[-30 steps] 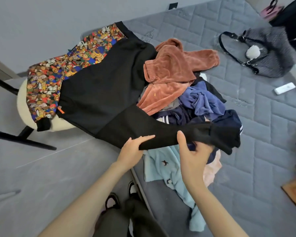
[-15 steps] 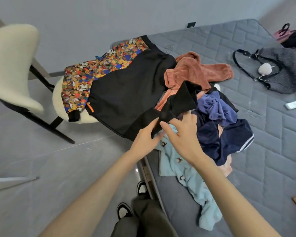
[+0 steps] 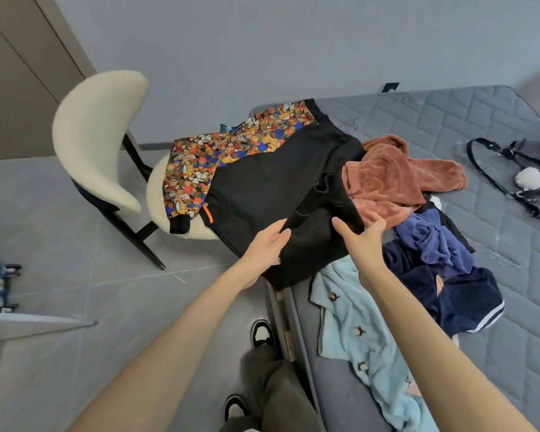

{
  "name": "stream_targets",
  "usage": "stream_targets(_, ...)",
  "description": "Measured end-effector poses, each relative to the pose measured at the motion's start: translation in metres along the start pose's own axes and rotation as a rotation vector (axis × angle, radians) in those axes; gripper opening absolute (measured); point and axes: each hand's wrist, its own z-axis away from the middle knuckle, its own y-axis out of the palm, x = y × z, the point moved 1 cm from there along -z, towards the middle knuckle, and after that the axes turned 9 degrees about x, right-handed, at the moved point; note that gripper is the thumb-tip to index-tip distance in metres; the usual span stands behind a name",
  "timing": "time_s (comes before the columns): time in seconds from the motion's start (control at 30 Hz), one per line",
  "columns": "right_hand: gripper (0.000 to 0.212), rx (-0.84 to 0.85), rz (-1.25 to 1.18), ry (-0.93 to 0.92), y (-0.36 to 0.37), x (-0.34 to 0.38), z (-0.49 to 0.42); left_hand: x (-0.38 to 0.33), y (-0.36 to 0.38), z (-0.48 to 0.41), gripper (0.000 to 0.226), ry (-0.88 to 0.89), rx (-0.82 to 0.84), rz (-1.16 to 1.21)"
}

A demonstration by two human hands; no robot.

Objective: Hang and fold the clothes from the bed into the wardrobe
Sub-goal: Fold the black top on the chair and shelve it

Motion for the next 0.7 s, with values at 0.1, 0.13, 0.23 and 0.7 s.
stream_targets(0.1, 0.028, 0.244, 0.116, 0.002, 0.021, 0.015, -0.039, -0.011, -0.037, -0.018, 0.042, -0.059, -0.024, 0.011)
stream_targets(0.13, 0.023, 0.266, 0.145, -0.054, 0.028, 0.022, -0.051, -0.015, -0.05, -0.024, 0.044, -0.073, -0.051, 0.025)
stream_targets(0.23, 0.004, 0.298, 0.121, -0.168, 0.058, 0.05, -0.086, -0.03, -0.085, -0.042, 0.047, -0.076, -0.158, 0.057)
stream_targets(0.7, 0.01, 0.505, 0.242, -0.314, 0.182, 0.162, -0.215, -0.098, -0.224, -0.101, 0.037, 0.066, -0.501, 0.072)
